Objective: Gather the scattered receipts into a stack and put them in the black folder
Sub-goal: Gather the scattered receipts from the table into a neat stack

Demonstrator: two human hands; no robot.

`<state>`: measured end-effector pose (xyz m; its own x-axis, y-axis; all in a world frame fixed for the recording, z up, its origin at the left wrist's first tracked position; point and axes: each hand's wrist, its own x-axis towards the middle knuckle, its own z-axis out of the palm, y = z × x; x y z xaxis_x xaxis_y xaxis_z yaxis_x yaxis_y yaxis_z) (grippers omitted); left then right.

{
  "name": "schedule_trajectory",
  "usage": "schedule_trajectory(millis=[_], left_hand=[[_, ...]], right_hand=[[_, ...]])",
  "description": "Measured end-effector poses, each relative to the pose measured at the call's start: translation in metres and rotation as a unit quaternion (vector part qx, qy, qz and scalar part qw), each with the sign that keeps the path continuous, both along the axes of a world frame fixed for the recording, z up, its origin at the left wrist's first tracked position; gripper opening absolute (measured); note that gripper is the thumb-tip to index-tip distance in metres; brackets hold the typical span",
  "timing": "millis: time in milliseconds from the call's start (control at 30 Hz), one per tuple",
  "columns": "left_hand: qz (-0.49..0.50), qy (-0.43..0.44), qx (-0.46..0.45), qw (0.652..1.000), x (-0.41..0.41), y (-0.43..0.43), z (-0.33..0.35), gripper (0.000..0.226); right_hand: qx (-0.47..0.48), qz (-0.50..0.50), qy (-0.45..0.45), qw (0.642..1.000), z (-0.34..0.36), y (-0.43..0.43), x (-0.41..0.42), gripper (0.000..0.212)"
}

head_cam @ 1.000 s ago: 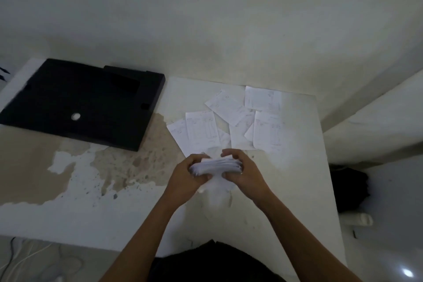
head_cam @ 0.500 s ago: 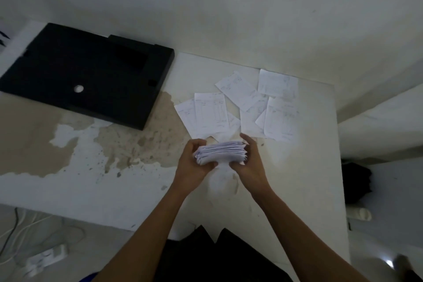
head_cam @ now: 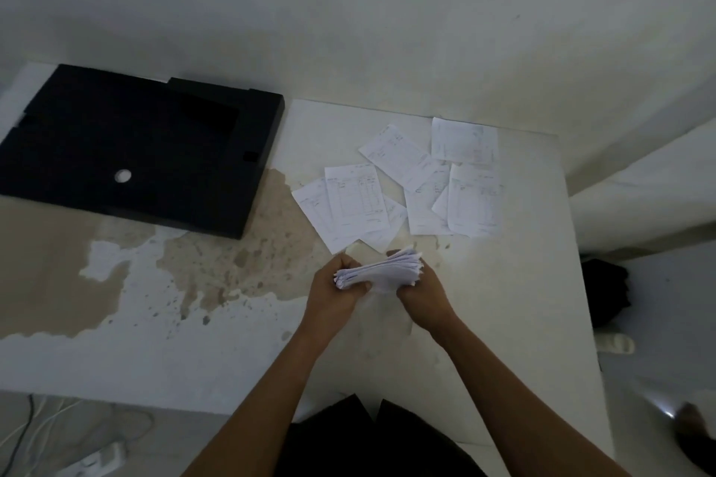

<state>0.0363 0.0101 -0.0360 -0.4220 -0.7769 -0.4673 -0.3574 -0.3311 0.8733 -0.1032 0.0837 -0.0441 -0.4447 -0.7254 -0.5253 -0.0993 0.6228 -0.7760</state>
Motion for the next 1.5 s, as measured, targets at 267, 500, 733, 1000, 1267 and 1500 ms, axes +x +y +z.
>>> schedule_trajectory(millis=[267,500,733,1000,1267,1500], left_hand=[[0.101,0.204,0.2,0.953,0.031,-0.045,0.003,0.054],[0.108,0.292,0.315,0.896,0.021,-0.048,0.018,0.042],[0.136,0.357,0.397,0.835,0.012,-0.038,0.019,0.041],[0.142,0.157,0.156,0.965,0.009,-0.018,0.008,0.055],[-0.02,-0.043,0.0,0.999,0.028,-0.004,-0.004,0.018],[0.02,-0.07,0.05,0.996,0.047,-0.052,-0.014,0.051]], right_hand=[[-0.098,-0.015,-0.071,0.993,0.048,-0.006,-0.002,0.019],[-0.122,-0.025,-0.044,0.991,0.073,-0.027,0.009,0.019],[-0.16,0.022,0.052,0.985,0.077,-0.023,0.013,0.019],[-0.099,0.105,-0.037,0.989,0.061,-0.016,0.02,0.03],[0.01,0.068,0.005,0.998,-0.016,-0.011,0.028,0.047],[-0.054,-0.005,0.07,0.996,0.015,-0.078,-0.015,0.025]])
